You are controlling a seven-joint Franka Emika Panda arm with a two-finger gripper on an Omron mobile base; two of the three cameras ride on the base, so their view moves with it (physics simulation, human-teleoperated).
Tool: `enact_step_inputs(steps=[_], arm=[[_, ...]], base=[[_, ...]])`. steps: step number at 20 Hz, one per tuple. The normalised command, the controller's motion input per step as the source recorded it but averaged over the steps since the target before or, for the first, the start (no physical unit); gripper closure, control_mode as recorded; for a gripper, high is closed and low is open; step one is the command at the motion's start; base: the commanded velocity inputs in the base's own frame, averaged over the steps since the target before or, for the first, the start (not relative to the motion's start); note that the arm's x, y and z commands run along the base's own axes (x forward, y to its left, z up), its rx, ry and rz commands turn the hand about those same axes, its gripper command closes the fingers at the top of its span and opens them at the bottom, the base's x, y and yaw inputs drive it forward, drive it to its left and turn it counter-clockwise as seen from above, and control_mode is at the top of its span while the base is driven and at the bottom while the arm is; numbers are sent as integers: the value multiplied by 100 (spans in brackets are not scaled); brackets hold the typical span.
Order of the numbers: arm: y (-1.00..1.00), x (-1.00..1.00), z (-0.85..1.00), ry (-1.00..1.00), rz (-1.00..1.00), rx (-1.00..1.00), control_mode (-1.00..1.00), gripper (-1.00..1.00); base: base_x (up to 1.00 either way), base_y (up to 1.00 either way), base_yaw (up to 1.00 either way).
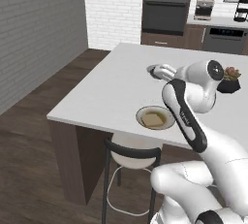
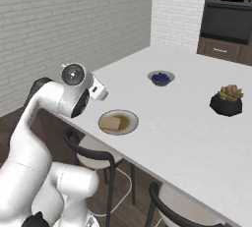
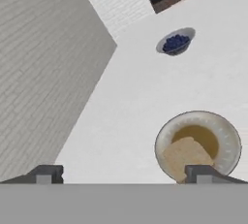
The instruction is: Start the toaster. Once the lever pops up, take the bread to the plate on the dining counter.
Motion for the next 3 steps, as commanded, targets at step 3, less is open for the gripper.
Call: enact_step_inputs(steps=[3], arm=[[0,-100,76,0,19,-11,-100,-100]], base=[[0,0,0]])
